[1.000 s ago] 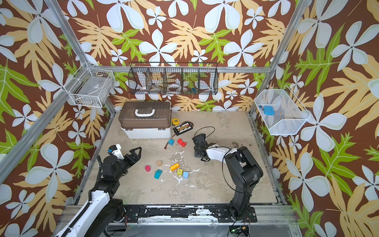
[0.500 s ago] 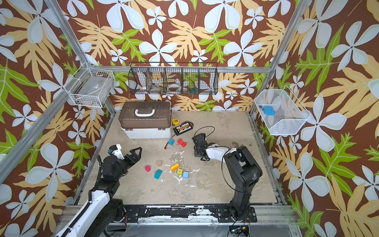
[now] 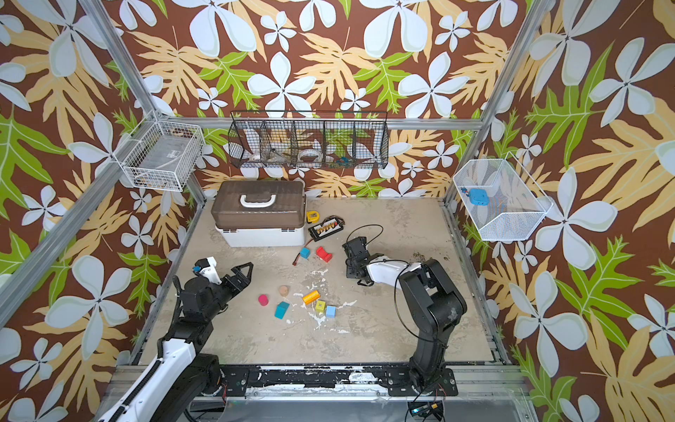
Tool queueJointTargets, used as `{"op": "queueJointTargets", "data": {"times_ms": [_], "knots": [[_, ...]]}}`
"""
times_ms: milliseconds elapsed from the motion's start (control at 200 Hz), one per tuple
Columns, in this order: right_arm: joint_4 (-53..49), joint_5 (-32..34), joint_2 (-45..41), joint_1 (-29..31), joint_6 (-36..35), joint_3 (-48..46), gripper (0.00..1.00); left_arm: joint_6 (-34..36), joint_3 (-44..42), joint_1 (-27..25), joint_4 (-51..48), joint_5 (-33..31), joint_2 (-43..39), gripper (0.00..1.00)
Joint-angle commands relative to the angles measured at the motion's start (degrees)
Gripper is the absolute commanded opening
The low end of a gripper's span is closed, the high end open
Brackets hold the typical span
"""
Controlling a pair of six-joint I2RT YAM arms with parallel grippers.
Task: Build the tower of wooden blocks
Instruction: 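Open the right gripper and lift it off the yellow striped block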
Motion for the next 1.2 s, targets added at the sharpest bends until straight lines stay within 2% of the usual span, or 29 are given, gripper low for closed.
{"op": "queueJointTargets", "data": {"times_ms": [0,195,475,696,781,896,991,1056,1101,1196], "knots": [[-5.7,-2.6,1.1,-0.2,0.6,-0.4,0.61,0.0,0.6,0.1,0.6,0.0,-0.1,1.00],[-5.7,-2.8,1.0,-0.2,0.6,-0.4,0.64,0.0,0.7,0.1,0.5,0.0,-0.2,1.00],[-5.7,-2.8,0.2,-0.2,0.5,-0.6,0.76,0.0,0.7,0.1,0.5,0.0,-0.2,1.00],[-5.7,-2.8,-2.3,-0.2,0.0,-1.3,0.81,-0.2,0.9,0.1,-0.1,0.8,-0.1,1.00],[-5.7,-2.9,-4.8,-0.2,-0.3,-2.0,0.82,-1.4,1.9,0.1,-2.6,3.1,-0.1,1.00],[-6.1,-3.0,-11.4,-0.2,-0.4,-4.2,0.86,-2.4,1.6,0.2,-5.7,11.1,0.1,1.00],[-7.0,-8.8,-19.1,-0.1,0.4,-6.6,0.87,1.0,0.9,0.1,-9.4,15.0,1.5,1.00],[-6.4,-13.8,-25.2,0.9,1.8,-9.0,0.88,-0.3,-0.4,-2.8,-11.2,10.5,3.0,1.00],[-5.3,-15.7,-29.5,2.7,3.0,-10.9,0.89,1.3,-0.8,-3.4,-11.4,9.0,4.2,0.98],[-3.0,-13.0,-36.5,9.9,6.2,-13.6,0.93,6.5,0.2,-3.5,-13.7,-6.4,5.0,0.97]]}}
